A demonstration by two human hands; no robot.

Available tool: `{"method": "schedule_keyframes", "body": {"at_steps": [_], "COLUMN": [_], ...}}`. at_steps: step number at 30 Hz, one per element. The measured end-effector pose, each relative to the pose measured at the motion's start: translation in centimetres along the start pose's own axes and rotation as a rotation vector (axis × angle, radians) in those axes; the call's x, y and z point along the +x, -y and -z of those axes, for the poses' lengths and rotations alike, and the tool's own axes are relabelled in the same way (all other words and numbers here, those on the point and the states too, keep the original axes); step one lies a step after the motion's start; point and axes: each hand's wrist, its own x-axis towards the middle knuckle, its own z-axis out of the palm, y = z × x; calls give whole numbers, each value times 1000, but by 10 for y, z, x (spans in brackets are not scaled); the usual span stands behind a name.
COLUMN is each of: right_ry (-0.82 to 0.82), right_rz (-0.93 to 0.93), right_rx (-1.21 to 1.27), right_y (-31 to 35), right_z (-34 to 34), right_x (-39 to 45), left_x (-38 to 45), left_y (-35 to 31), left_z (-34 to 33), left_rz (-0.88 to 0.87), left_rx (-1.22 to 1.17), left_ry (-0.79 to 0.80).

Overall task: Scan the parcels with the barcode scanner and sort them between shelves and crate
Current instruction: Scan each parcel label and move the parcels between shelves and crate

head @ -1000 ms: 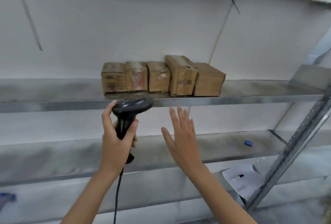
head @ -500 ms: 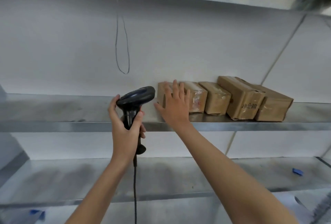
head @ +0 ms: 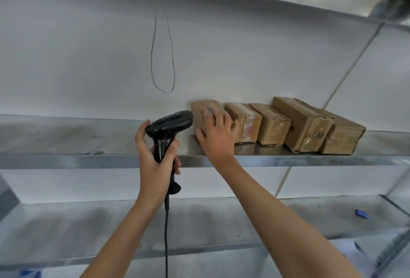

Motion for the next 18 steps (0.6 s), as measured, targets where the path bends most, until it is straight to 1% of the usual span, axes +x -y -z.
{"method": "schedule_keyframes", "body": {"at_steps": [3, 7, 9, 11, 14, 16, 18], "right_ry": [-131, -276, -321, -310, -250, -211, -207], "right_rz": [37, 30, 15, -27, -89, -102, -105], "right_rx": [53, 134, 165, 185, 221, 260, 299], "right_y": [0, 9, 10, 9, 10, 11, 13], "right_z": [2, 9, 17, 25, 35, 38, 40], "right_x": [-7, -27, -40, -49, -55, -56, -58], "left_x": [-2, -9, -12, -15, -16, -17, -18], "left_y": [3, 5, 7, 11, 18, 21, 21], "left_z": [-1, -1, -1, -1, -2, -5, -7], "left_rz": [6, 39, 71, 96, 141, 171, 185], "left_rx": [-20, -67, -96, -107, -139, -158, -165], "left_ry": [6, -18, -51, -95, -150, -160, -157]}}
